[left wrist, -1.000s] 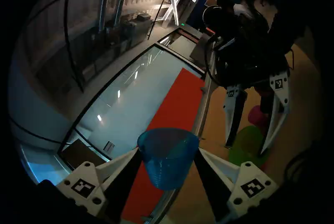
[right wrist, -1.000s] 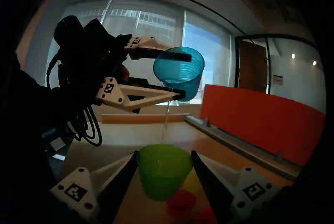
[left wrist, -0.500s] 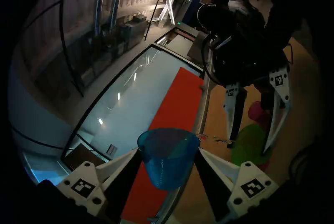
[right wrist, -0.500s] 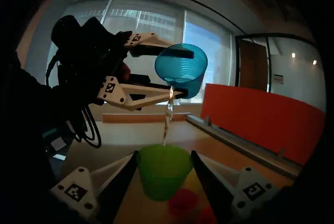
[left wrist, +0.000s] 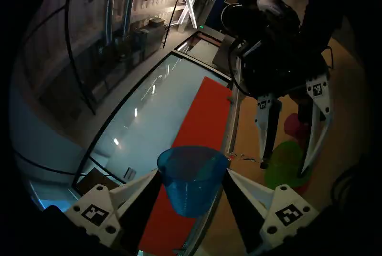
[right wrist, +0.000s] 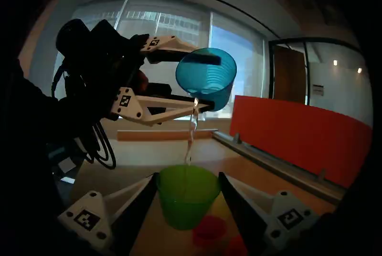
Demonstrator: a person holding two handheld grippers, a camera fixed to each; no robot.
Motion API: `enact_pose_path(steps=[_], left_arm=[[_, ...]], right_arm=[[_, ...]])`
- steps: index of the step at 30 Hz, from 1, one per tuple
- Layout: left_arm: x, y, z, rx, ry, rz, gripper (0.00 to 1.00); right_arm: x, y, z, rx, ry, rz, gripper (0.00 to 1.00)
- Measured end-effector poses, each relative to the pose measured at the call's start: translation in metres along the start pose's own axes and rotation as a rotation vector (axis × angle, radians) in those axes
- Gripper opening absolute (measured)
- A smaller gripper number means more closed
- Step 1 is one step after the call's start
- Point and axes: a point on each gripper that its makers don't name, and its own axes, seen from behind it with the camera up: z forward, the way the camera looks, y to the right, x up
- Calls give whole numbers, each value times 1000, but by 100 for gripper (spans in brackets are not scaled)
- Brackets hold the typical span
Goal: Pour water
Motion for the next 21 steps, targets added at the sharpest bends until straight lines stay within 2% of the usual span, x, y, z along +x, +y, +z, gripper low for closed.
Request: enact_pose_path(steps=[21], left_arm=[[6, 2, -1, 0, 11, 59, 84]], right_arm=[[-4, 3, -3, -6, 4, 5, 94]])
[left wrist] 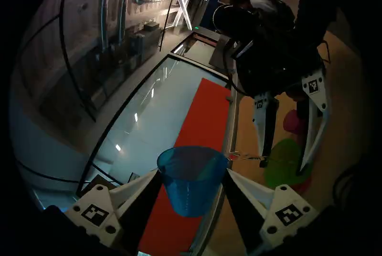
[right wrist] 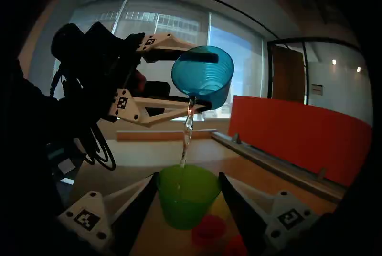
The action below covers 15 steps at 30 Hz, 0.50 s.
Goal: Pour water
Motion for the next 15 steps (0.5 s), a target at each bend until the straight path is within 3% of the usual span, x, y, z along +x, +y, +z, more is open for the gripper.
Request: enact_pose_path(steps=[15], left_arm=[[3, -3, -3, 3, 1, 53, 85]], right_arm=[[-1, 1, 0, -2, 0, 2, 94]])
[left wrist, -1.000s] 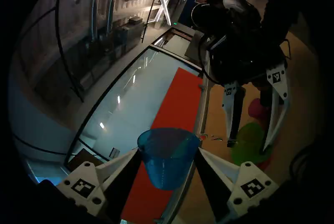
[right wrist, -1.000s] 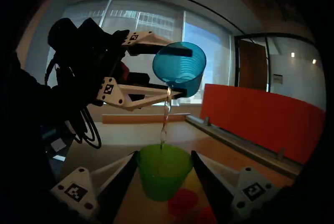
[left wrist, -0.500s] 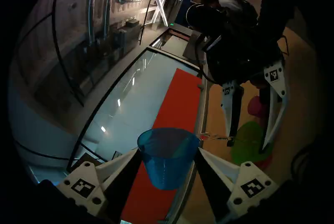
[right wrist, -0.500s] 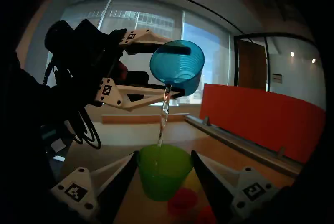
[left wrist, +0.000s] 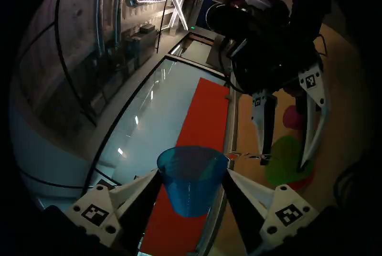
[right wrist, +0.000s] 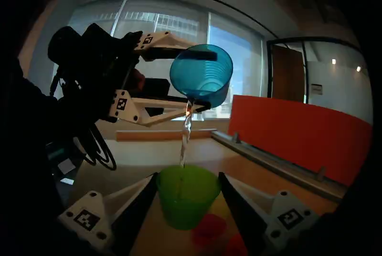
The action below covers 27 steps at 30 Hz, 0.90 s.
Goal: Pour water
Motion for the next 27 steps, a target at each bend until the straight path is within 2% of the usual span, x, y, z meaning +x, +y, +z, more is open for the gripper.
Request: enact_pose_path(steps=[17, 27], left_arm=[[2, -5, -1, 12, 3, 50, 85], [4, 1, 0, 26, 11, 77, 85]], right_arm=[[-3, 0, 2, 0, -2, 0, 94], [-6, 1, 1, -4, -2, 3, 94]])
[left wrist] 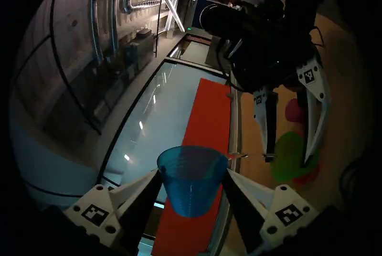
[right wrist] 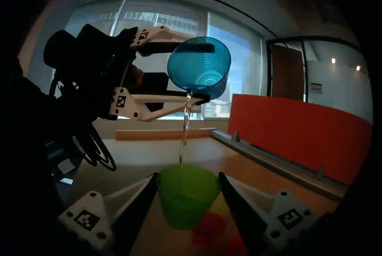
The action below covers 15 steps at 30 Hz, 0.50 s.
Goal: Pour water
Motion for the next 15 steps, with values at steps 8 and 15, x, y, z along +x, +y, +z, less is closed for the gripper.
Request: enact_pose_path(steps=[8, 15], left_arm=[[4, -3, 0, 9, 7, 33, 85], [7, -4, 2, 18, 10, 55, 85]], right_arm=[[-2, 1, -1, 0, 1, 2, 94], [-2, 0, 0, 0, 0, 1, 94]])
